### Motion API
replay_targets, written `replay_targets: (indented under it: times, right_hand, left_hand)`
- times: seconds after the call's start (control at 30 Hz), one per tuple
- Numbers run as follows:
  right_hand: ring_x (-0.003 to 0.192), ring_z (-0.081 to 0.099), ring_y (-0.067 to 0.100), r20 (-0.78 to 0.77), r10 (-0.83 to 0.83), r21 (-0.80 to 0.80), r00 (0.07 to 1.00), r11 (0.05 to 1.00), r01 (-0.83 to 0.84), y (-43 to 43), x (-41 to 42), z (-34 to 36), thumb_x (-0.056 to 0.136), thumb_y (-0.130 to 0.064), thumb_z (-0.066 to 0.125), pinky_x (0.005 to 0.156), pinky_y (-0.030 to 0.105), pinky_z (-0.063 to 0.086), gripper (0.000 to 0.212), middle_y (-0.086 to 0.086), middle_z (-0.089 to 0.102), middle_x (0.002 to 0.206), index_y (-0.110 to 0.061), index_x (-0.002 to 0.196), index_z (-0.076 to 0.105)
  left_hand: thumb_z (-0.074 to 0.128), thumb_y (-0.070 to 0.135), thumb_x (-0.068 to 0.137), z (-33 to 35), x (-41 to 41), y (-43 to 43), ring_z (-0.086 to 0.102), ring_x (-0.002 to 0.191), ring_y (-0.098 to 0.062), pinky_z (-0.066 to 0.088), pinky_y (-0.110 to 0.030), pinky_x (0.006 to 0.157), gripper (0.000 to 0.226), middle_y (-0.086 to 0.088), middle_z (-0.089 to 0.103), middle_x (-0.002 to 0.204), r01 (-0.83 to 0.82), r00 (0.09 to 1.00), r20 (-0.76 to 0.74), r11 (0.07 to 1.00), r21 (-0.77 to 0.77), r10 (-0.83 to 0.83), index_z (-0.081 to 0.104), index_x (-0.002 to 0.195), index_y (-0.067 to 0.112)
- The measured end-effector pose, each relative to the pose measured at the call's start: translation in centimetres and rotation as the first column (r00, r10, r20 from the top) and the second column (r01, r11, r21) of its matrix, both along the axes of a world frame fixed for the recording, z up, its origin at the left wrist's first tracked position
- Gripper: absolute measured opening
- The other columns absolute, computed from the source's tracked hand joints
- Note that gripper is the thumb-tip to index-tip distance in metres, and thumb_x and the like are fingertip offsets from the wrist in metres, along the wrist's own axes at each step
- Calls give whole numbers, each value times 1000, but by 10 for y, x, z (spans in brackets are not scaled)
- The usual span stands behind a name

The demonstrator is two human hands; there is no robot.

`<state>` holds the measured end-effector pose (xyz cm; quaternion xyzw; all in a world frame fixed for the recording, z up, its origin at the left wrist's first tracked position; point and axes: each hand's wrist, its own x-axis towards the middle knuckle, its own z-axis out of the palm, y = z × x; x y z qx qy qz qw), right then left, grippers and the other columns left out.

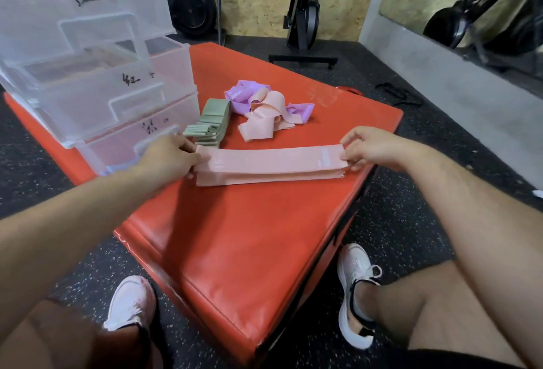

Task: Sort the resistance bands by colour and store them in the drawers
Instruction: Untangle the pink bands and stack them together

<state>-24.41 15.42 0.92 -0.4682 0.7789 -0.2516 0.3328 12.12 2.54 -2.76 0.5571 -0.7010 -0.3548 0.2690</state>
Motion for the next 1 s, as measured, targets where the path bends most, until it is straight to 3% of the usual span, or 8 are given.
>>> replay_targets:
  times: [0.07,0.13,0.27,0.37,0.5,0.6,0.77,1.0]
  right_hand:
    - [66,67,18,-15,-8,20,1000,1000,8,1,3,-4,90,1,69,68,34,59,30,15,68,89,-10,114,55]
    - [57,67,14,-51,-3,38,999,999,5,2,5,-10,89,1,70,62,33,58,30,17,70,85,-12,111,55]
    - [54,68,13,-104,7,25,995,1000,-4,-2,8,-18,89,0,71,55,30,54,30,17,72,81,-15,108,52]
    - [57,68,15,-128,14,36,992,999,-10,-4,9,-20,91,-2,69,55,30,55,22,15,73,80,-15,102,55]
    - [62,65,16,-184,36,59,982,998,-25,-7,14,-24,90,-2,66,55,30,55,11,12,70,79,-11,96,64]
    - [63,62,17,-269,72,81,961,995,-51,-8,19,-24,88,-4,65,54,30,52,12,10,72,79,-14,92,69]
    - [66,63,14,-405,117,101,907,991,-83,-9,25,-18,83,-10,67,60,27,48,15,-2,75,80,-24,84,73]
    - [74,56,2,-413,134,-110,901,975,-195,-46,52,-10,89,-22,67,63,16,40,9,-14,64,85,-28,90,74]
  left_hand:
    - [75,22,85,-7,-1,4,63,63,-20,48,-25,61,13,-5,67,77,62,970,242,989,-132,-28,68,86,11]
    - [73,21,86,-14,-3,7,60,79,-24,42,-29,69,11,-1,63,79,117,937,347,973,-199,-41,68,90,12]
    - [71,19,88,-18,-5,11,57,81,-26,42,-31,71,12,-2,60,79,145,934,355,956,-256,-47,61,86,13]
    - [73,16,87,-20,-4,9,59,84,-30,47,-39,76,20,-8,62,84,144,944,325,950,-277,-49,57,97,8]
    - [73,8,81,-26,-3,7,56,80,-32,43,-37,70,27,-12,59,84,222,938,327,920,-322,-112,52,98,13]
    - [69,5,78,-31,-4,4,53,88,-33,45,-37,75,17,-14,52,98,285,905,411,877,-386,-113,60,90,13]
    - [64,6,82,-26,-8,4,58,91,-33,50,-43,80,7,-10,56,96,336,845,523,874,-351,-115,68,83,11]
    - [66,19,84,-10,-41,-6,53,104,-33,45,-42,91,11,-11,55,106,403,839,511,844,-353,-187,69,94,16]
